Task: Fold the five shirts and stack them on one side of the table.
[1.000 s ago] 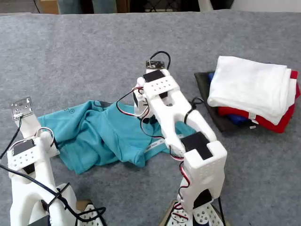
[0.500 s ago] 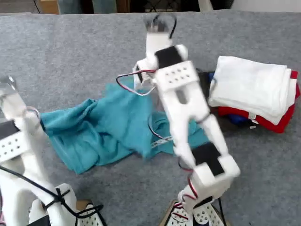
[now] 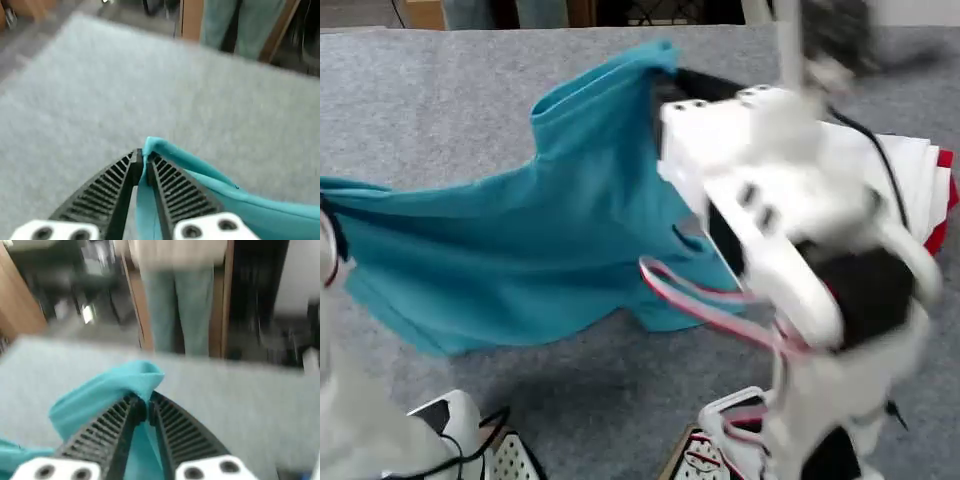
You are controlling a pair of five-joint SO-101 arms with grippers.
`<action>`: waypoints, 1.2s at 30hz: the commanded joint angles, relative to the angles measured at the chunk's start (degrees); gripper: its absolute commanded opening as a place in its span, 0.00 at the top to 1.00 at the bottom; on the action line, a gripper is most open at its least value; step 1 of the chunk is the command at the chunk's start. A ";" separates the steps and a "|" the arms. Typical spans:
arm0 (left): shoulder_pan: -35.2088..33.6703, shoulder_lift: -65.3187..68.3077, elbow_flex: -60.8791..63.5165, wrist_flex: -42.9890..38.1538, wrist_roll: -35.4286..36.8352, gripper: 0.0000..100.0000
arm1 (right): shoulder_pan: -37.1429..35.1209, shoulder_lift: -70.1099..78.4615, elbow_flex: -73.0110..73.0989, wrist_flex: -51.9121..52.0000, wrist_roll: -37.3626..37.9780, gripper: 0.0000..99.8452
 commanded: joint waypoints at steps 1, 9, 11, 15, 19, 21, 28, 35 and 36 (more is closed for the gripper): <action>0.48 -0.62 -12.09 0.97 0.53 0.97 | 0.62 -6.11 -3.30 -6.86 2.11 0.99; -0.22 -0.79 -22.02 1.93 0.35 0.97 | 0.62 -9.36 -12.00 -14.24 5.45 0.99; -2.95 -1.14 -22.20 2.02 0.26 0.97 | 0.62 -9.36 -14.29 -15.21 6.51 0.99; -9.80 -4.66 -21.32 2.02 0.18 0.97 | 0.62 -9.27 -17.89 -16.97 7.91 0.99; -11.21 -9.85 -18.07 2.02 0.09 0.97 | 0.53 -9.36 -19.21 -16.53 7.47 0.99; -11.21 -13.01 -14.37 2.02 0.09 0.97 | 0.53 -9.45 -19.12 -16.09 7.47 0.99; -11.21 -25.05 10.07 1.32 -2.73 0.97 | 0.62 -7.96 -12.79 -9.23 7.82 0.99; -11.21 -30.07 46.37 -25.58 -1.85 0.97 | 0.62 -4.35 4.26 -15.30 8.00 0.99; -10.68 -29.98 51.03 -32.00 -0.44 0.97 | 0.70 -3.65 7.25 -18.02 8.00 0.99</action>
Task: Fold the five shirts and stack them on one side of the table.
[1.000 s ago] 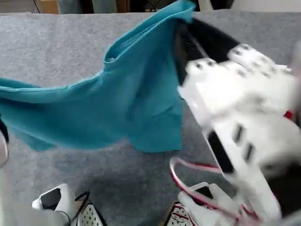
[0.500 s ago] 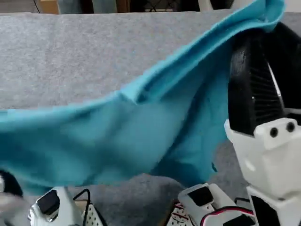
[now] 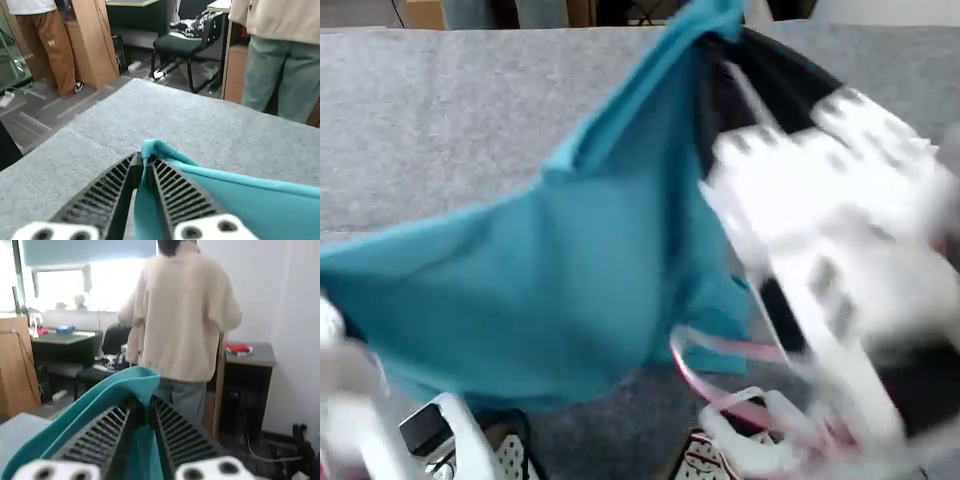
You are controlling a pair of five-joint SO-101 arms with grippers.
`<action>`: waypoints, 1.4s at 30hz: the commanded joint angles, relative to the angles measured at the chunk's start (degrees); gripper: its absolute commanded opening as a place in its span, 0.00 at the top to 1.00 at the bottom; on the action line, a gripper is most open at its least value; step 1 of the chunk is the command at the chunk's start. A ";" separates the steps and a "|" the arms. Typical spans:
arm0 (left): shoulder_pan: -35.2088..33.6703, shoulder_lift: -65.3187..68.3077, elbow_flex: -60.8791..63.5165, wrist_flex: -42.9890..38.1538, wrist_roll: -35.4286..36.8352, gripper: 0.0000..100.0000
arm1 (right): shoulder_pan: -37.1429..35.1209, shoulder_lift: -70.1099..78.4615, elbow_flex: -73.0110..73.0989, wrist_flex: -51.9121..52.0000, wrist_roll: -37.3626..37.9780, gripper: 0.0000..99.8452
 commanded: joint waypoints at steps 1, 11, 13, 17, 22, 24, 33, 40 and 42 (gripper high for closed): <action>1.10 0.18 20.00 -23.38 3.34 0.97 | 1.23 2.15 9.54 -9.49 0.44 0.99; 12.53 15.65 40.48 -77.80 5.71 0.97 | 6.24 19.30 23.78 -48.97 0.35 0.99; 13.05 22.24 36.97 -78.77 5.71 0.97 | 6.59 23.96 21.05 -49.93 0.35 0.99; 13.14 36.57 26.95 -78.77 5.89 0.97 | 7.74 33.63 14.29 -49.67 0.35 0.99; 13.23 49.85 17.98 -78.42 5.80 0.97 | 9.67 42.33 7.52 -48.79 0.35 0.99; 13.41 52.40 17.71 -78.42 5.71 0.97 | 9.85 43.47 6.20 -45.10 0.35 0.99; 16.57 48.35 28.35 -66.90 5.54 0.97 | 9.49 43.38 8.92 -30.77 11.60 0.99; 16.40 34.99 42.95 -65.67 5.45 0.97 | 8.35 36.26 25.36 -28.75 19.78 0.99; 16.66 29.80 48.31 -65.67 2.55 0.97 | 8.70 32.40 32.40 -30.24 20.66 0.99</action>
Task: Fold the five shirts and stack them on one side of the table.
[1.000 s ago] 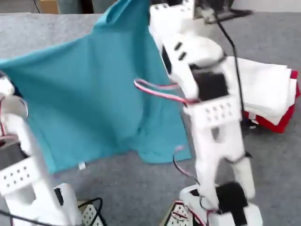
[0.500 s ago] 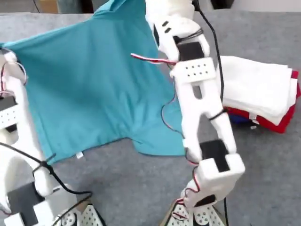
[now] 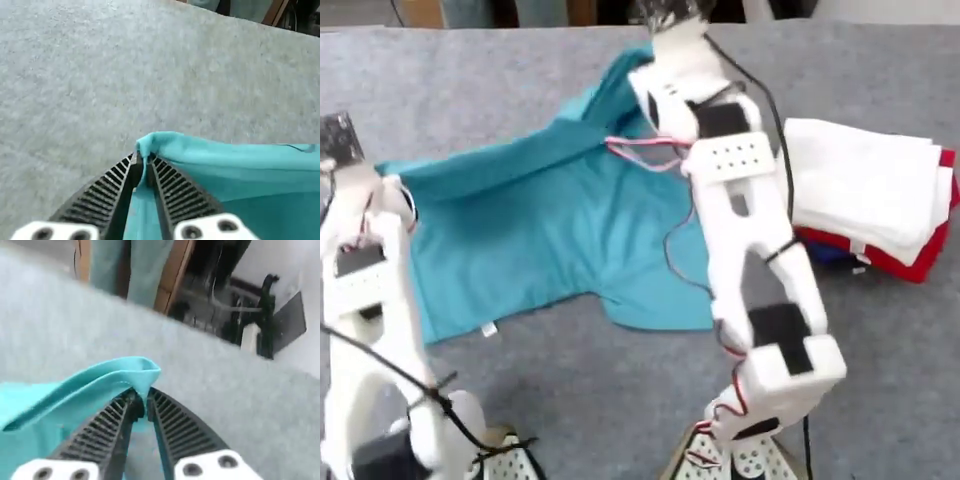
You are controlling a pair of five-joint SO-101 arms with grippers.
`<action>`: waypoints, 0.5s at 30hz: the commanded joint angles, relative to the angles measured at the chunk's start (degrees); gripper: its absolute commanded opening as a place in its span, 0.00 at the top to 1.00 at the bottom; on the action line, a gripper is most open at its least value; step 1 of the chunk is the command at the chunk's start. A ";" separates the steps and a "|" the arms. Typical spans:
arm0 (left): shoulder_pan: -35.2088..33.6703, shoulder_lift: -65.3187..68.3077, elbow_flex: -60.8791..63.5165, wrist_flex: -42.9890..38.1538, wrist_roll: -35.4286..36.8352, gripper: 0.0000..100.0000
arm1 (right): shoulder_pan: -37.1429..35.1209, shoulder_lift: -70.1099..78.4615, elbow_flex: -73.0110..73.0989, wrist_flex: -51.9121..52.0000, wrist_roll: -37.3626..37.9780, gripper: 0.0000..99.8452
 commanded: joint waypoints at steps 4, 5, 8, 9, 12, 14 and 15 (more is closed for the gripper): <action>-0.13 -19.60 16.75 1.14 -7.65 0.97 | 2.20 -16.92 22.64 -5.80 2.02 0.99; -0.13 -22.77 18.95 2.99 -8.09 0.97 | 2.37 -19.82 26.59 -6.77 2.02 0.99; 0.57 -32.79 22.29 13.10 -8.09 0.97 | 3.34 -29.14 38.55 -8.88 2.02 0.99; 0.57 -36.04 22.73 16.88 -8.09 0.97 | 3.43 -32.22 42.51 -9.58 2.02 0.99; 0.40 -44.22 24.48 27.25 -8.09 0.97 | 4.92 -41.54 53.58 -11.16 1.93 0.99; 0.40 -49.05 26.77 32.70 -8.09 0.97 | 6.24 -47.25 59.47 -11.43 1.93 0.99; 0.40 -51.16 27.82 35.08 -8.09 0.97 | 6.95 -49.80 61.93 -11.34 2.02 0.99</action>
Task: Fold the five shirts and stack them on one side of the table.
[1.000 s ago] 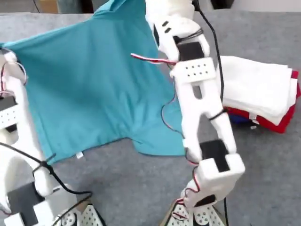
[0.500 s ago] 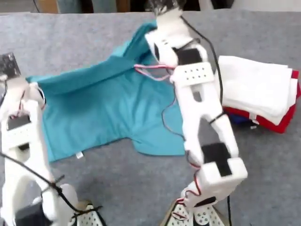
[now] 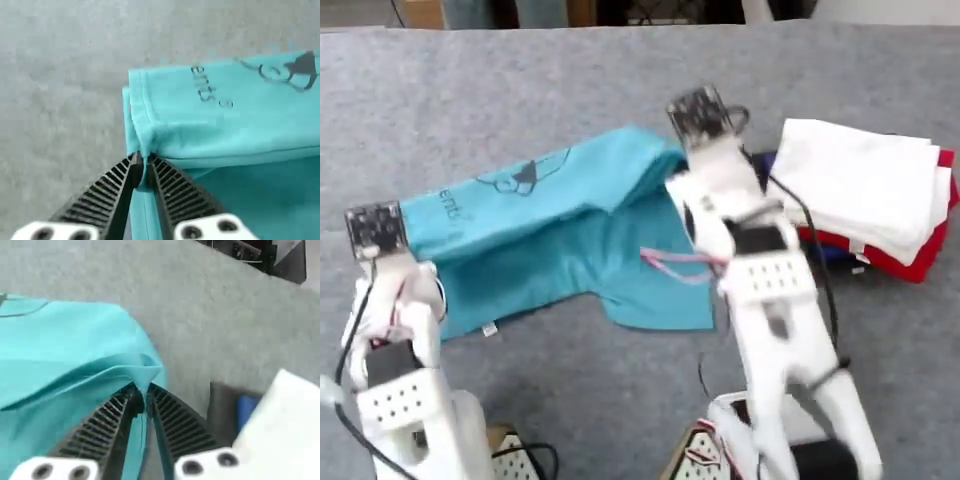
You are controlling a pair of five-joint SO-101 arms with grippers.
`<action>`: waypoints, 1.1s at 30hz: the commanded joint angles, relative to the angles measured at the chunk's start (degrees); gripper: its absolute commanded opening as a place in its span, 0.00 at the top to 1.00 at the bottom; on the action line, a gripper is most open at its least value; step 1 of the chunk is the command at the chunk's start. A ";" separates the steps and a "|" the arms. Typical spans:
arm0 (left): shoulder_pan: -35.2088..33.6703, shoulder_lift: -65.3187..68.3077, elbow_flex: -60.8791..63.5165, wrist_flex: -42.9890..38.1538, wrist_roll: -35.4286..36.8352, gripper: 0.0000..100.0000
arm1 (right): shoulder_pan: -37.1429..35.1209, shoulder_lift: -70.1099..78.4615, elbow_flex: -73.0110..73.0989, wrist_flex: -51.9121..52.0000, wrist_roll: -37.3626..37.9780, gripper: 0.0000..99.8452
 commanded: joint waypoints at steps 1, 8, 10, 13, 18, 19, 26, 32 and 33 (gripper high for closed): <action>0.48 -8.44 2.07 8.97 -0.35 0.97 | 2.73 -11.21 9.01 -1.14 0.97 0.99; 0.04 -11.52 2.68 16.62 -6.95 0.97 | 2.11 -26.07 21.76 5.80 10.29 0.99; 0.04 -11.52 2.77 16.62 -8.35 0.97 | 1.93 -29.76 23.52 8.44 12.04 0.99; 0.04 -11.52 2.86 16.97 -9.23 0.97 | 2.11 -33.98 25.36 12.40 15.12 0.99; -1.45 -11.52 2.51 18.64 -10.81 0.97 | 2.20 -39.16 26.86 22.15 20.57 0.99; -2.86 -11.52 2.42 18.64 -11.34 0.97 | 2.29 -39.87 27.12 23.38 21.63 0.99; -9.27 -11.52 3.82 18.64 -15.91 0.97 | 2.29 -42.77 27.74 27.60 25.14 0.99; -6.73 -11.69 8.04 18.20 -16.00 0.97 | 2.37 -42.51 27.74 27.69 25.49 0.99; -6.73 -11.69 8.66 18.20 -16.00 0.97 | 2.37 -42.59 27.74 27.69 25.58 0.99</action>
